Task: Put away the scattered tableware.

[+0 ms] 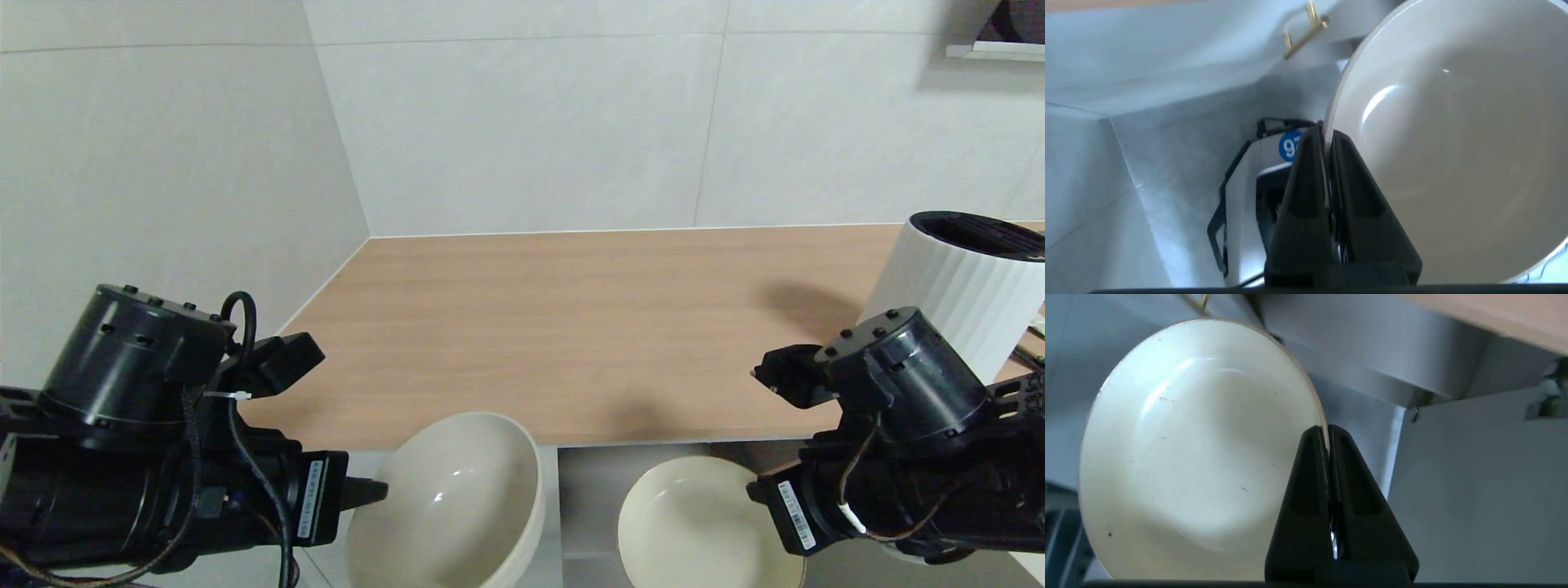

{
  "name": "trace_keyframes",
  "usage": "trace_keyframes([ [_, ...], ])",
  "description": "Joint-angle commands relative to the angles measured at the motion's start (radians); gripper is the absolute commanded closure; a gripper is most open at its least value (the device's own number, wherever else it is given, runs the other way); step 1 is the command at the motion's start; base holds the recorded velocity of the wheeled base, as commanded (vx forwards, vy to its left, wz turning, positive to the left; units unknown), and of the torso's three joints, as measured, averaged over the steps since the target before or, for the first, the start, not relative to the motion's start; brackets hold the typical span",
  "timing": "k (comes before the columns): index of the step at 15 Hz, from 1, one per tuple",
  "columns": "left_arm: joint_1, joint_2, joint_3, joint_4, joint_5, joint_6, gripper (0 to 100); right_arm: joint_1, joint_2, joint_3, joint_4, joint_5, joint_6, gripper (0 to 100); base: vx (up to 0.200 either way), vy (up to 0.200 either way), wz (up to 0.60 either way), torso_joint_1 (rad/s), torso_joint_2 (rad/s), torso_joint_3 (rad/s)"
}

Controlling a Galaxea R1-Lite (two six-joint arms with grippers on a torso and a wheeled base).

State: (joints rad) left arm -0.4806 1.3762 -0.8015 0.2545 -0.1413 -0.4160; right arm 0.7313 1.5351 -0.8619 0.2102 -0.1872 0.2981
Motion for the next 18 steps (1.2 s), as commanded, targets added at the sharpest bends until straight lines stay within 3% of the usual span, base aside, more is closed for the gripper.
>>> trace_keyframes([
  [1,-0.021,0.000,0.004,0.009,0.000,0.005,100,0.022,0.017,0.012,0.001,0.000,0.000,100,0.000,0.000,0.00,0.000,0.00,0.000],
  [4,-0.052,0.004,0.018,0.009,0.002,0.008,100,0.023,0.022,0.020,0.001,0.000,-0.005,100,0.000,0.000,0.00,0.000,0.00,0.000],
  [12,-0.058,0.011,0.022,0.009,0.002,0.008,100,0.031,0.031,0.024,0.001,-0.001,-0.008,100,0.000,0.000,0.00,-0.007,0.01,0.012],
  [18,-0.061,0.024,0.028,0.006,0.002,0.008,100,0.036,0.033,0.027,0.003,-0.001,-0.019,100,0.000,0.000,0.00,-0.180,0.43,0.242],
])
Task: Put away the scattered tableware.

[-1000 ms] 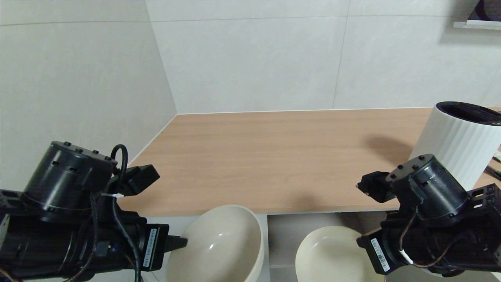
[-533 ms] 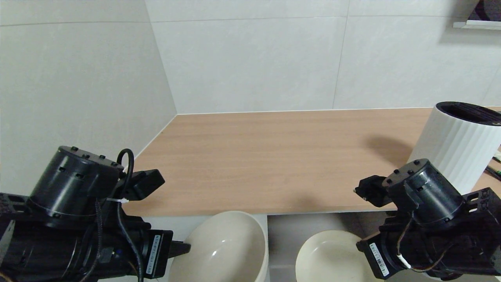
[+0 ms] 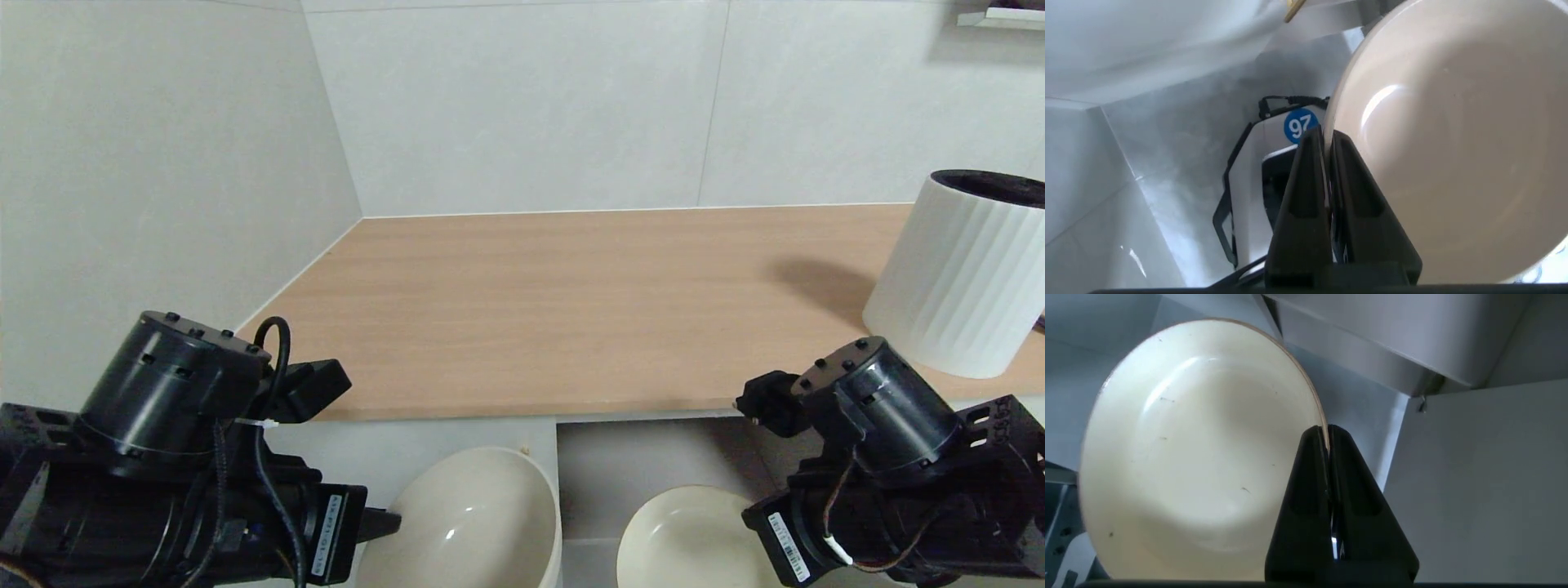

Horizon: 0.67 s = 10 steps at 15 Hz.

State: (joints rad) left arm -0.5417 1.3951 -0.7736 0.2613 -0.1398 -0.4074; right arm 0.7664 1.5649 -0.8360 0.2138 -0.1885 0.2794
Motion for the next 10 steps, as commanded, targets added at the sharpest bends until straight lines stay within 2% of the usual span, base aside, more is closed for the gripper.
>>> trace_keyframes([
  [1,0.000,0.005,0.000,0.000,0.000,-0.001,100,0.001,0.003,0.001,-0.001,0.000,0.000,100,0.000,0.000,0.00,-0.193,0.49,0.290],
  [10,0.000,0.007,-0.001,-0.002,0.000,-0.001,100,0.002,0.017,0.006,-0.001,-0.002,-0.002,100,0.000,0.000,0.00,-0.173,0.47,0.296],
])
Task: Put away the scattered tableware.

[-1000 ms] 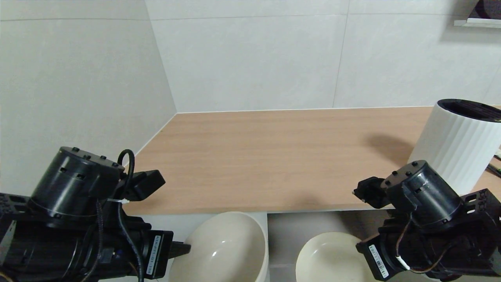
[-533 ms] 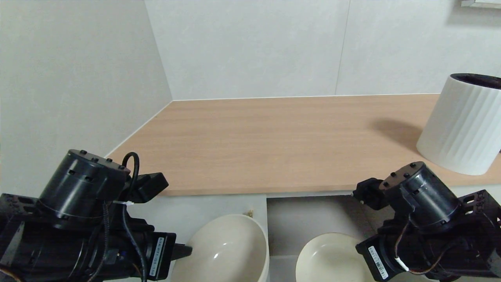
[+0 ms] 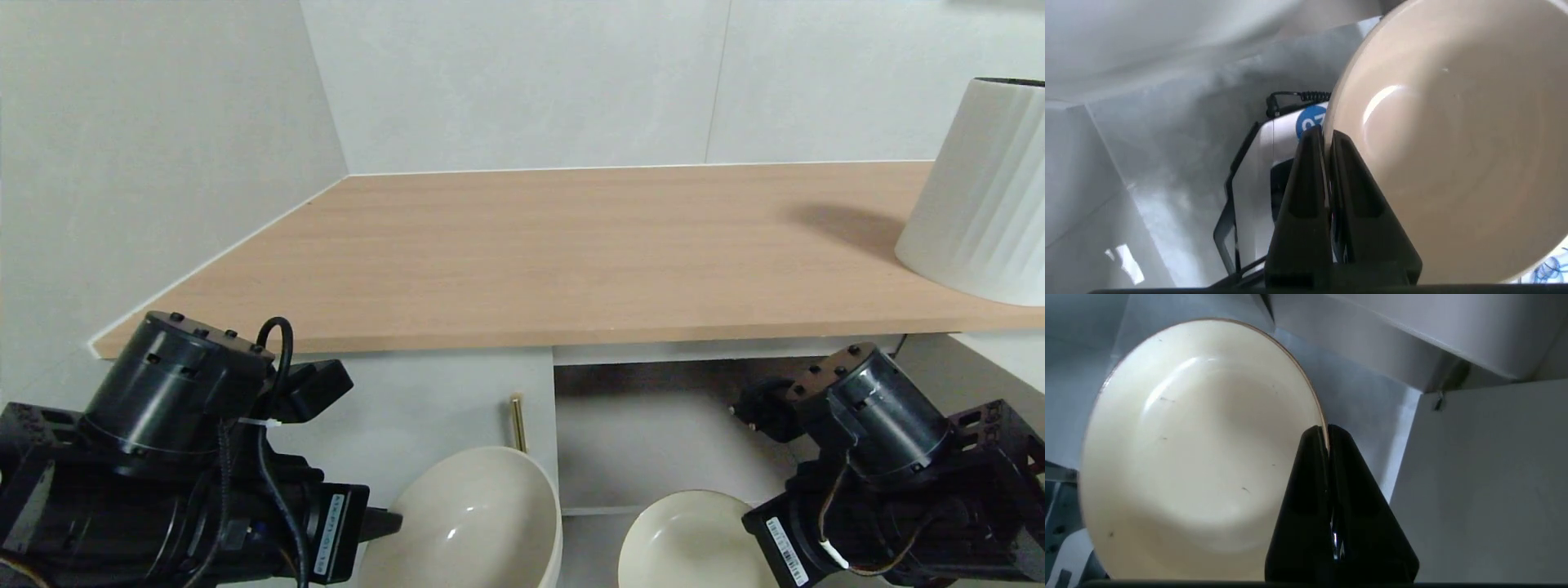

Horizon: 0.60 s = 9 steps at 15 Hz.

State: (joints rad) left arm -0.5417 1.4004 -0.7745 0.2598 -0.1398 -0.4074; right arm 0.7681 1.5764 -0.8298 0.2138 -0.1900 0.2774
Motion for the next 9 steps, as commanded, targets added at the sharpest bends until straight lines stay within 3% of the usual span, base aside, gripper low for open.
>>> trace_keyframes([
  [1,0.000,0.003,0.000,-0.001,0.000,-0.001,100,0.000,0.008,0.001,-0.001,0.000,0.000,100,0.000,0.000,0.00,-0.134,0.46,0.325],
  [5,0.000,0.003,0.000,-0.001,0.000,-0.001,100,0.002,0.010,0.001,0.001,0.000,0.000,100,0.000,0.000,0.00,-0.097,0.42,0.310],
  [9,0.000,0.008,0.000,-0.001,0.000,-0.001,100,0.002,0.011,0.003,0.001,0.000,-0.001,100,0.000,0.000,0.00,-0.023,0.09,0.057],
])
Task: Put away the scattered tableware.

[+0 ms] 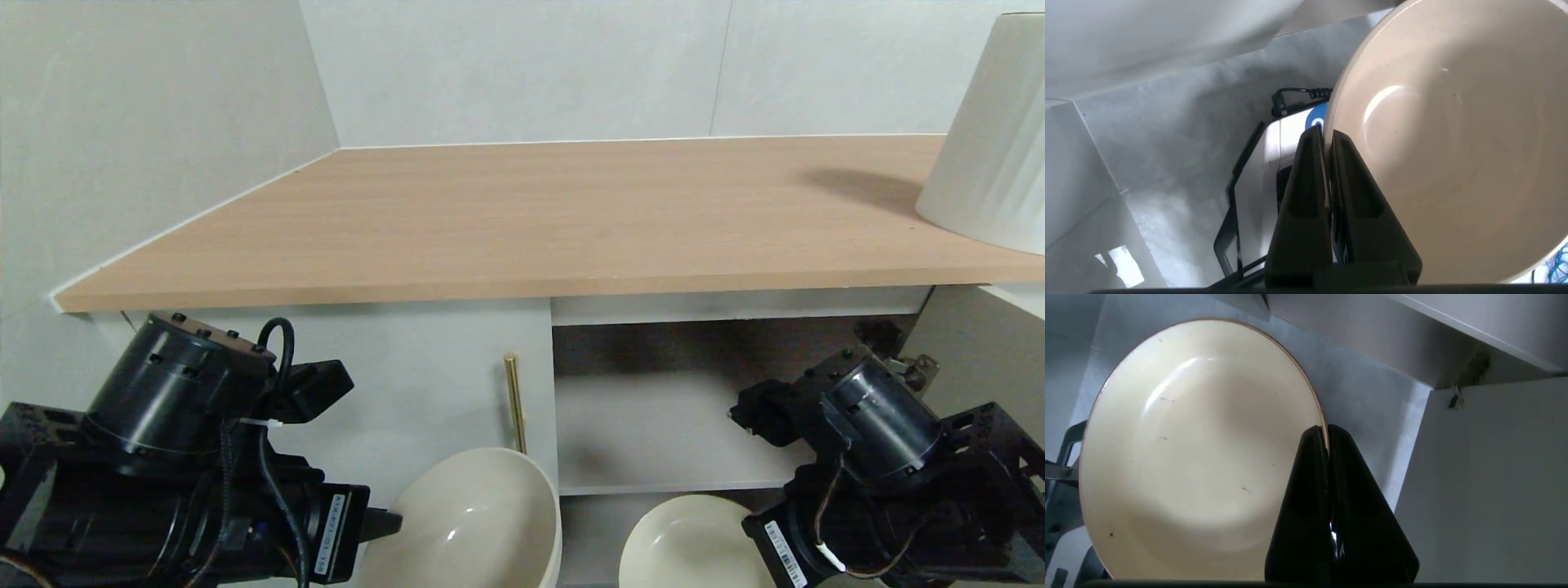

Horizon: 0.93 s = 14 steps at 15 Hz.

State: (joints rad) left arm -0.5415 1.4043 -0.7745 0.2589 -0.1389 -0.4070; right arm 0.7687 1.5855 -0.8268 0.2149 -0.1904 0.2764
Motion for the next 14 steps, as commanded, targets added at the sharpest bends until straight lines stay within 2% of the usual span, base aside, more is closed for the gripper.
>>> trace_keyframes([
  [1,0.000,0.009,0.000,0.000,-0.001,-0.001,100,0.000,0.004,0.000,0.000,0.000,0.000,100,0.000,0.000,0.00,0.000,0.00,0.000],
  [8,0.000,0.010,0.000,0.000,0.001,-0.001,100,-0.006,0.195,-0.011,-0.017,0.003,0.009,100,0.000,0.000,0.00,0.000,0.00,0.000],
  [13,0.000,0.010,0.000,0.000,0.001,-0.001,100,-0.055,0.386,0.037,-0.305,0.016,0.017,100,0.000,0.000,0.00,0.000,0.00,0.000],
  [14,0.000,0.010,0.000,0.000,0.001,-0.001,100,-0.055,0.386,0.037,-0.305,0.016,0.017,100,0.000,0.000,0.00,0.000,0.00,0.000],
])
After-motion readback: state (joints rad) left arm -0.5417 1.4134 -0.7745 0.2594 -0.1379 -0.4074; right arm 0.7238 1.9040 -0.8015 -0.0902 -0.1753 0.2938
